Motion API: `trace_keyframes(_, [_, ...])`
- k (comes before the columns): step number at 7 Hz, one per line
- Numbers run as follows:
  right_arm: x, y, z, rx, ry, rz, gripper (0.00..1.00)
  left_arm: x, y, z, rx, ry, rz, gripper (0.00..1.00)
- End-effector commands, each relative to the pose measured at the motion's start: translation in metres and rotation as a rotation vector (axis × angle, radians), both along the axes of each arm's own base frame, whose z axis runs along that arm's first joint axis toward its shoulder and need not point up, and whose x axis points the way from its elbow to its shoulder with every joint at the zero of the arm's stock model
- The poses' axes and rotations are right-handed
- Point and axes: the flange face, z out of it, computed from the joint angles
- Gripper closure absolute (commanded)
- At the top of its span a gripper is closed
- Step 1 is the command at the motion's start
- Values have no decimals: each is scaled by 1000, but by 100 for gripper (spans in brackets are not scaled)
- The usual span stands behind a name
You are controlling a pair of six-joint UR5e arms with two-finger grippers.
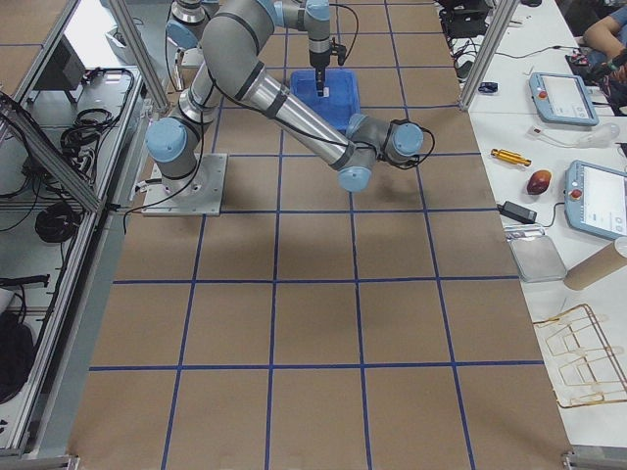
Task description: Assemble white blocks and place on blue tray
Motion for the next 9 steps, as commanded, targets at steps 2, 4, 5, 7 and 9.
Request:
trace_keyframes(2, [2,-5,-7,-50,13,58,3,2,-2,-4,10,-6,12,79])
trace_keyframes(4, [8,-13,-11,-53,16,69,3,2,-2,-15,32,-13,14,57])
trace_keyframes(5, [23,-19,-8,-53,16,79,4,2,-2,-16,36,-18,11,28])
trace_keyframes(7, [24,-20,-16,-34,9,73,8,1,-3,-15,38,-15,14,4])
trace_keyframes(9, [24,-23,-27,-28,6,85,8,7,-8,6,20,8,28,0])
